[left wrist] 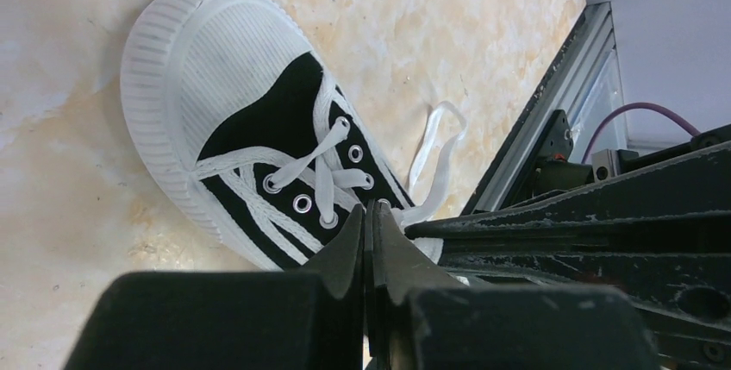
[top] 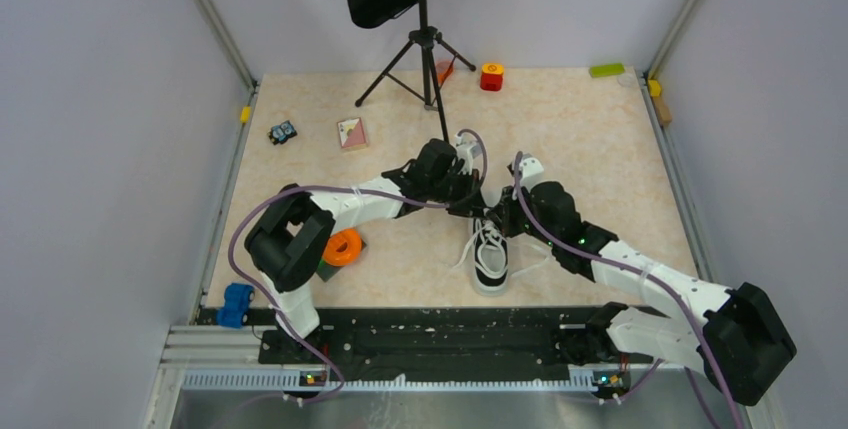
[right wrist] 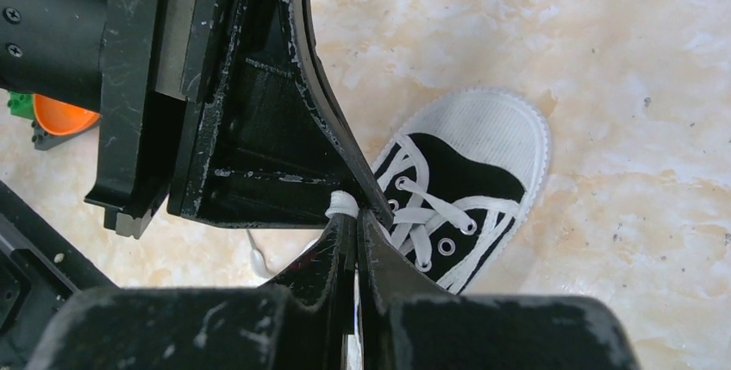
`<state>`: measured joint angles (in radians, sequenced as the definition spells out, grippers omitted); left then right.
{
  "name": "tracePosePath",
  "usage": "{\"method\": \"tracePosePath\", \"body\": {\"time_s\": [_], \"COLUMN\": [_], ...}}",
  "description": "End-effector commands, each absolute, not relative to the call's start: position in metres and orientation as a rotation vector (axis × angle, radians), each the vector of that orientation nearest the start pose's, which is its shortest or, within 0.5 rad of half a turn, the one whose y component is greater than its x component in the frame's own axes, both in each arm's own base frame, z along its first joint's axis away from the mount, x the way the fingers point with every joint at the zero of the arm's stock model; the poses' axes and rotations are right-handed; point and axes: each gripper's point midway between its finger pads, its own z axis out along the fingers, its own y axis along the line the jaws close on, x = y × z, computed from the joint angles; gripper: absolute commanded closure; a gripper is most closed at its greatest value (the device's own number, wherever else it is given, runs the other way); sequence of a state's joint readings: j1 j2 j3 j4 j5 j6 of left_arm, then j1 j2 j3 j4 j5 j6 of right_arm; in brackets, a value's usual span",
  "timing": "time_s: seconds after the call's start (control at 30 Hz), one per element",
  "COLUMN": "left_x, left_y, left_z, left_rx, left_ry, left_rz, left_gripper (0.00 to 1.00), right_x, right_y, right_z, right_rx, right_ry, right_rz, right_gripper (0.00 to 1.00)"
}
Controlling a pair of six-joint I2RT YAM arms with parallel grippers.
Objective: Tie the shoes
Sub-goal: Tie the shoelace on the shoe.
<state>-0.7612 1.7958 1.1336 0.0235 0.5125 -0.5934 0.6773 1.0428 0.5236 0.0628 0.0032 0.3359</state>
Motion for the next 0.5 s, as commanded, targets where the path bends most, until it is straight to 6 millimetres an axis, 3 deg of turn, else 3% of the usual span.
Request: {"method": "tracePosePath", "body": {"time_s": [0.0, 0.2, 0.47], "left_x": [0.262, 0.253, 0.249], "left_y": [-0.393, -0.383, -0.380], "left_z": [0.130, 0.129, 0.131], "left_rx": [0.523, 0.516, 0.494], "left_ry": [2.342, 2.349, 2.329], "left_rz": [-1.241, -1.229, -1.249], "left_gripper": [1.00, 0.86, 0.83], "right_x": [0.260, 0.259, 0.260], "right_y": [0.223, 0.221, 0.220], "right_z": [0.140, 0.138, 0.140], "right_rx": [-0.309, -0.295, -0.280], "right_ry": [2.004, 2.009, 2.006], "right_rz": [0.660, 0.655, 0.658], "right_gripper": [1.00, 1.00, 1.00]}}
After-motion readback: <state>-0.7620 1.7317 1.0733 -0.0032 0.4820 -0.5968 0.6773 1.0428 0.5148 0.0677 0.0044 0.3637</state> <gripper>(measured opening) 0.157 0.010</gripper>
